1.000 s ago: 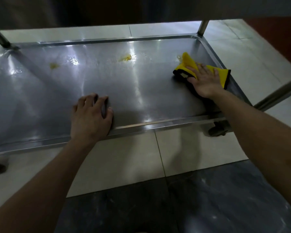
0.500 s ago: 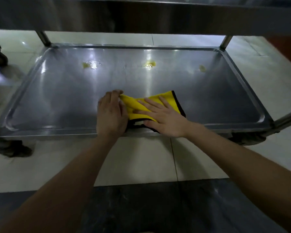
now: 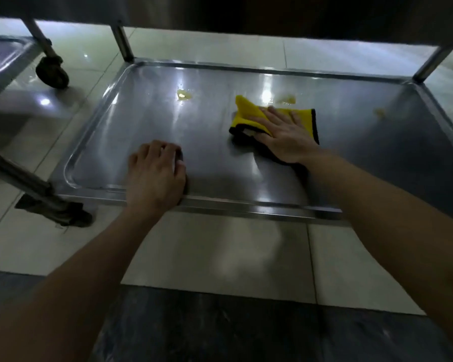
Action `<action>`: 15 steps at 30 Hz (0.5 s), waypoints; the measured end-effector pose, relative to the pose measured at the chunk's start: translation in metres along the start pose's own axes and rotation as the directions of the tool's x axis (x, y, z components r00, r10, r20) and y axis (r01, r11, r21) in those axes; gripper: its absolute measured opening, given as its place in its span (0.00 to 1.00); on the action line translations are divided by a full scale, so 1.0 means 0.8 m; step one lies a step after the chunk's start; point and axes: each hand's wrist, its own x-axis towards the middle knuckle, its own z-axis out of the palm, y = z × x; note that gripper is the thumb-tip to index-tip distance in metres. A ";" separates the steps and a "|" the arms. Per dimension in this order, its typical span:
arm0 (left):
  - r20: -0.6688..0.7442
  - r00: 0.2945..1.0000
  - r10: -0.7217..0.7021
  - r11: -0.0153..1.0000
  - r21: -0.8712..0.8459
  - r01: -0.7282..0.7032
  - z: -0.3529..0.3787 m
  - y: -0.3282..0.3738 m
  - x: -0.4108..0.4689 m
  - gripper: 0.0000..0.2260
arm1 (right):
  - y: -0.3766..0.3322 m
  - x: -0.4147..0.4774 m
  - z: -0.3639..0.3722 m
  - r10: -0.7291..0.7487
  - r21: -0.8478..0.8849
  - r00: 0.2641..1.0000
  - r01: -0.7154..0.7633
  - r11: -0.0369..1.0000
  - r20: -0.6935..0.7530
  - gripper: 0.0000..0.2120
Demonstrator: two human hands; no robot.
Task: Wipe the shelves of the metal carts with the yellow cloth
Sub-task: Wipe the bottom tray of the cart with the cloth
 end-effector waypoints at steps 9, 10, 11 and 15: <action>-0.047 0.998 -0.030 0.998 -0.060 0.027 -0.003 0.001 -0.001 0.12 | -0.124 0.009 0.027 -0.177 -0.012 0.983 0.178 0.984 0.056 0.28; -0.049 0.998 -0.034 0.997 -0.066 0.031 -0.002 0.001 -0.002 0.12 | -0.135 -0.013 0.032 -0.215 -0.018 0.975 0.216 0.976 0.051 0.28; -0.043 0.999 -0.034 0.997 -0.071 0.030 -0.002 0.000 -0.002 0.12 | -0.144 -0.036 0.036 -0.251 -0.022 0.967 0.252 0.967 0.047 0.29; -0.017 1.000 -0.022 0.993 -0.119 0.020 -0.005 -0.006 -0.004 0.13 | -0.146 -0.113 0.040 -0.351 0.000 0.929 0.353 0.936 0.118 0.29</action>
